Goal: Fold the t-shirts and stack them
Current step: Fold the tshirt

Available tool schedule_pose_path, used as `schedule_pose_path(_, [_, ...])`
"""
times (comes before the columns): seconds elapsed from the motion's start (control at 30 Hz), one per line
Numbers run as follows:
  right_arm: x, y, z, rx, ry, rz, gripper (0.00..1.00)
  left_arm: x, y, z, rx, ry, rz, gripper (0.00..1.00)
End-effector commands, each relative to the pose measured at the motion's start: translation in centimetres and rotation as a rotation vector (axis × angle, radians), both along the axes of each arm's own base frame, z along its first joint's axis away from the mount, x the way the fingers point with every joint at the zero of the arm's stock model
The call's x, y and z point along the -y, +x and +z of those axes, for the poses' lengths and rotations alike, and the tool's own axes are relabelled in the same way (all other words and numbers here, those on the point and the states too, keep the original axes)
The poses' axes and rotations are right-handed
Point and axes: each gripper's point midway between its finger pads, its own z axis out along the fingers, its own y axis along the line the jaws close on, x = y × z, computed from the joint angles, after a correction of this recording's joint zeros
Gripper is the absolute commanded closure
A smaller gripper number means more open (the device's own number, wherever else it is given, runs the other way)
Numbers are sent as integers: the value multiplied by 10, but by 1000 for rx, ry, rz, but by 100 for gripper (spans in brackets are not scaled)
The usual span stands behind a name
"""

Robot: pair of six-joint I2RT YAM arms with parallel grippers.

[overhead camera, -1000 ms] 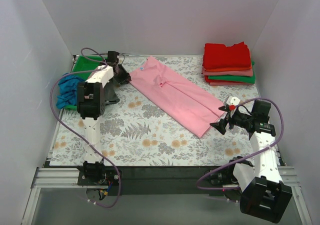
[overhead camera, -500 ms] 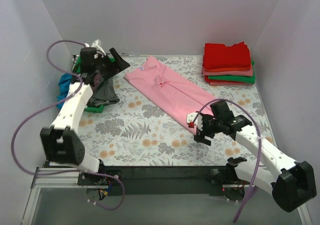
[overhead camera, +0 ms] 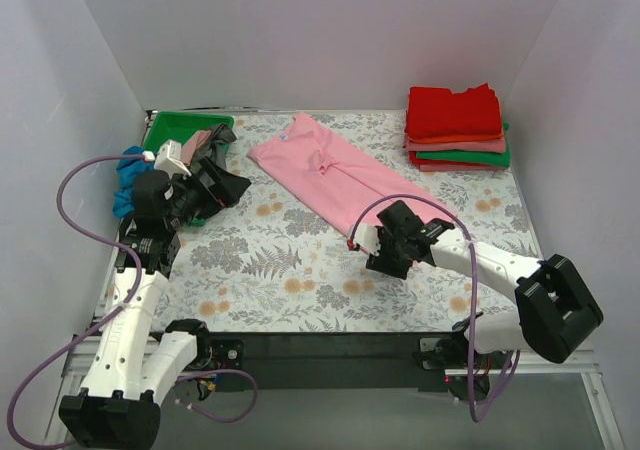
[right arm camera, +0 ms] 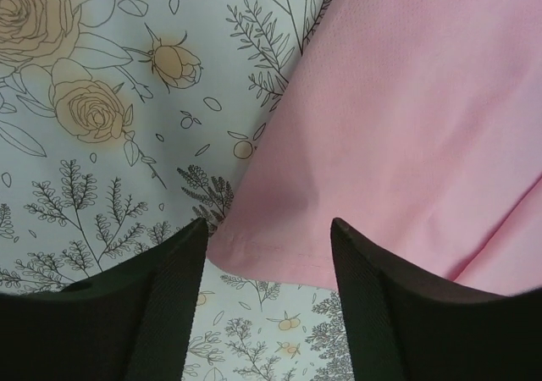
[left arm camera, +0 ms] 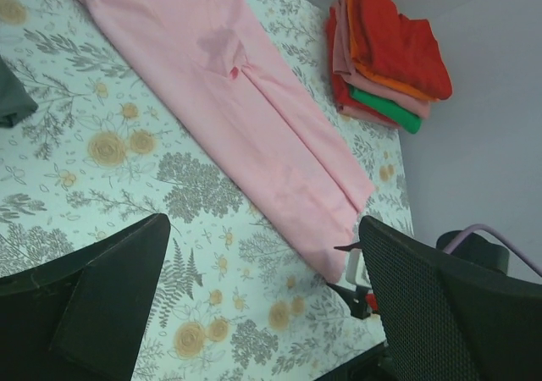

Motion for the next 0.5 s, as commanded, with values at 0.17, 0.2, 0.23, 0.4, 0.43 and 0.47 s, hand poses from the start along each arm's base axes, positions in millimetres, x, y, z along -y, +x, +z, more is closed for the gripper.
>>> schedule_pose_path(0.17, [1, 4, -8, -5, -30, -60, 45, 29, -15, 26, -21, -132, -162, 10])
schedule_pose_path(0.2, [2, 2, -11, -13, -35, -60, 47, 31, -15, 28, -19, -136, -169, 10])
schedule_pose_path(0.23, [2, 0, -12, -23, -31, -59, 50, 32, -16, 32, -11, -138, -179, 11])
schedule_pose_path(0.4, [-6, -15, -13, -87, -6, -23, 86, 37, -21, 33, -11, -148, -204, 11])
schedule_pose_path(0.43, [-12, -26, -11, -133, 31, 1, 89, 39, -22, 34, -15, -155, -215, 12])
schedule_pose_path(0.47, [-19, -32, -8, -151, 53, 25, 93, 43, -24, 38, -13, -168, -241, 12])
